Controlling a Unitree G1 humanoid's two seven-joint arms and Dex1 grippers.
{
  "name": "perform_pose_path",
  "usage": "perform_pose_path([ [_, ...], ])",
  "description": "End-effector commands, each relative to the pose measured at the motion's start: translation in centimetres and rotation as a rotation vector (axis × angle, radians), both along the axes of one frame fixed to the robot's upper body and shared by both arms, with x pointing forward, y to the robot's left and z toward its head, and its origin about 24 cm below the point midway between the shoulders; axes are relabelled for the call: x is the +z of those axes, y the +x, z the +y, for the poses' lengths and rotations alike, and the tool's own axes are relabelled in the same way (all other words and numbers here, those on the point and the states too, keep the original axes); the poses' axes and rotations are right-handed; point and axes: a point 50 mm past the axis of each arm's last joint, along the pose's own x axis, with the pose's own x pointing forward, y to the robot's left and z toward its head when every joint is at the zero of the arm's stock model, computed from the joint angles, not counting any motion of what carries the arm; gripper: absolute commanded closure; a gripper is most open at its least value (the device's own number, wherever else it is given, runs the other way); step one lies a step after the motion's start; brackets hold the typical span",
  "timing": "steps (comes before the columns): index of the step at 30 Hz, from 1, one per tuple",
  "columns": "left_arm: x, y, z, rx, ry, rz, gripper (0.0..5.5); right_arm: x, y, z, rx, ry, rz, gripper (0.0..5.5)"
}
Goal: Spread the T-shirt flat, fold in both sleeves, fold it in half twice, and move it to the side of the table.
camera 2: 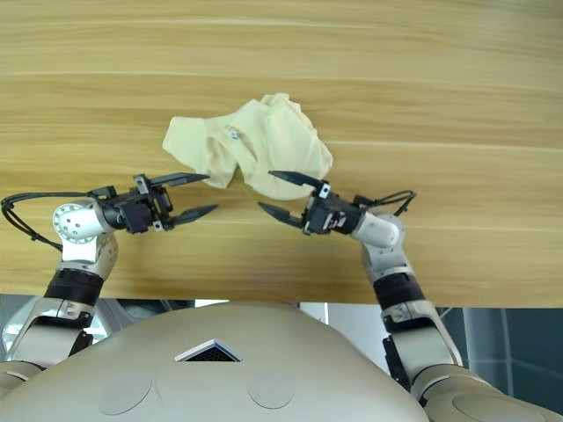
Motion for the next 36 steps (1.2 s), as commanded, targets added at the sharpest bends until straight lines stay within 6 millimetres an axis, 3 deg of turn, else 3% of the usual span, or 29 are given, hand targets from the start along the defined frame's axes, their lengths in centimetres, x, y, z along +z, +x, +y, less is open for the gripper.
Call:
perform_pose_path([
  [1,0.2,0.2,-0.3,-0.015,0.011,-0.008,3.15,0.3,0.2,0.0,0.013,-0.021,-0.026,2.70],
  [19,-0.1,-0.4,0.0,-0.002,0.013,0.004,3.15,-0.1,-0.4,0.3,0.009,-0.025,-0.019,2.70],
  [26,-0.8,-0.7,1.1,0.004,0.135,0.012,3.15,-0.8,-0.8,0.0,0.022,-0.101,-0.016,2.70],
  [36,-0.5,-0.8,0.4,-0.012,0.094,0.006,3.15,-0.9,-0.9,0.3,0.007,-0.085,-0.020,2.70],
])
